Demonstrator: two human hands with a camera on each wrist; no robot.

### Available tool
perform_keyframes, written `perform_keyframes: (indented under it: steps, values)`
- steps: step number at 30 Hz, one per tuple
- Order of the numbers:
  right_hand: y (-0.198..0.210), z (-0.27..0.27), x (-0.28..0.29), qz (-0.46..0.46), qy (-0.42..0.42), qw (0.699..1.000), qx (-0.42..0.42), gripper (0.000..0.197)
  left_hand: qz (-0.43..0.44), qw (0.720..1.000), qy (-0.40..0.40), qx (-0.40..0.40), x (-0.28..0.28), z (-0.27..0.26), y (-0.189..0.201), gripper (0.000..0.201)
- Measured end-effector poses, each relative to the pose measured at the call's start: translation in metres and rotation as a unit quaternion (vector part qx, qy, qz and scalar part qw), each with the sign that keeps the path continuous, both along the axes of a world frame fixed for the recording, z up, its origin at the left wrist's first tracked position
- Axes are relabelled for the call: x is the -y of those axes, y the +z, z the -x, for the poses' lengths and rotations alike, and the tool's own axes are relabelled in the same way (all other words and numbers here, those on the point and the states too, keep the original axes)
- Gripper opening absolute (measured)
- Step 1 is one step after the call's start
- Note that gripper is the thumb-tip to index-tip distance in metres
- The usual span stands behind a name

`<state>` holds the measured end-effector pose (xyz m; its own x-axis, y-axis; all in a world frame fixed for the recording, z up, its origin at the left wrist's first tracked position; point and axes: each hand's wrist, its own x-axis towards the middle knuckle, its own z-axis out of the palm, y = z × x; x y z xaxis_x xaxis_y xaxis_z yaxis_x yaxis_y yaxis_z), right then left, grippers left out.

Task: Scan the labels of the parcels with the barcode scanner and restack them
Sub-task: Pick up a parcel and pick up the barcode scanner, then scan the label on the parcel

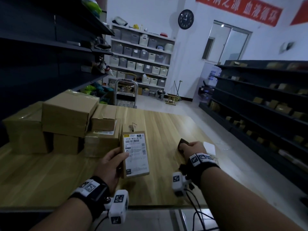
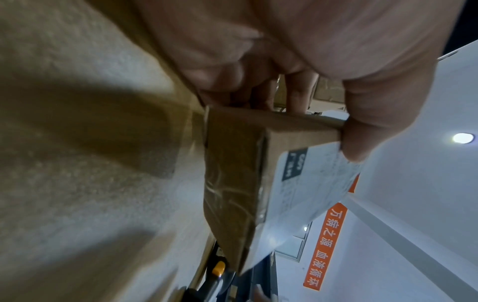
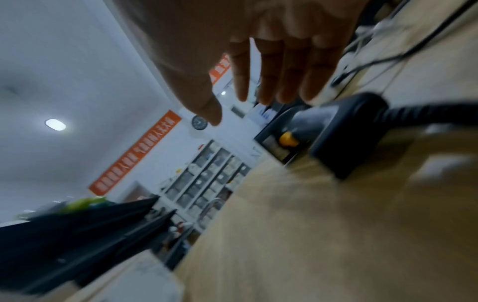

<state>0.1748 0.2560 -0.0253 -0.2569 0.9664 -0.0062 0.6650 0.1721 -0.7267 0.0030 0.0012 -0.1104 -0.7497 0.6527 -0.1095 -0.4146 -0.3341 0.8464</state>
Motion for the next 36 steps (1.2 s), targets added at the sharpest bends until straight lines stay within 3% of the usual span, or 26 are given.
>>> perform_keyframes:
  steps: [3,6,8,10,11,13,17,22,24,26,30,36]
  values:
    - [-0.003,-0.006,-0.019,0.018,-0.023,0.995,0.095,0.061,-0.005,1.000,-0.010,-0.011,0.000,-0.001,0.001,0.045]
    - [0.000,-0.009,-0.017,0.039,-0.006,0.989,0.141,0.042,-0.014,1.000,-0.016,-0.020,0.000,-0.003,0.003,0.063]
    - [0.001,-0.012,-0.012,0.038,0.011,0.981,0.189,0.033,-0.023,0.999,-0.013,-0.019,0.000,-0.004,0.005,0.043]
    - [0.000,-0.012,-0.007,0.023,0.032,0.972,0.230,0.027,-0.028,0.999,-0.013,-0.010,0.001,-0.003,0.005,0.040]
    - [-0.001,-0.012,-0.008,0.014,0.049,0.969,0.240,0.022,-0.029,0.999,-0.018,-0.010,0.002,-0.003,0.005,0.051]
    - [-0.005,-0.011,-0.008,0.013,0.051,0.977,0.207,0.035,-0.024,0.999,-0.033,-0.013,0.002,-0.002,0.003,0.078]
    - [0.004,-0.012,0.004,0.052,0.038,0.977,0.205,0.030,-0.020,0.999,-0.040,-0.011,0.003,0.001,-0.001,0.086]
    - [0.025,0.000,0.020,0.166,0.038,0.983,-0.063,0.023,-0.017,0.999,-0.033,-0.003,0.001,0.003,-0.002,0.082]
    - [0.028,0.006,0.030,0.202,0.039,0.948,-0.242,0.023,-0.012,0.999,-0.032,-0.001,0.002,0.001,0.001,0.080]
    - [0.034,0.006,0.044,0.231,0.068,0.906,-0.349,0.018,-0.008,0.999,-0.031,-0.008,0.004,0.000,0.003,0.071]
    - [0.048,-0.004,0.071,0.244,0.154,0.874,-0.391,0.011,-0.014,0.999,-0.026,-0.014,0.006,-0.005,0.009,0.063]
    - [0.070,-0.012,0.095,0.231,0.214,0.901,-0.297,0.024,-0.022,1.000,0.007,-0.018,0.003,-0.006,0.007,0.044]
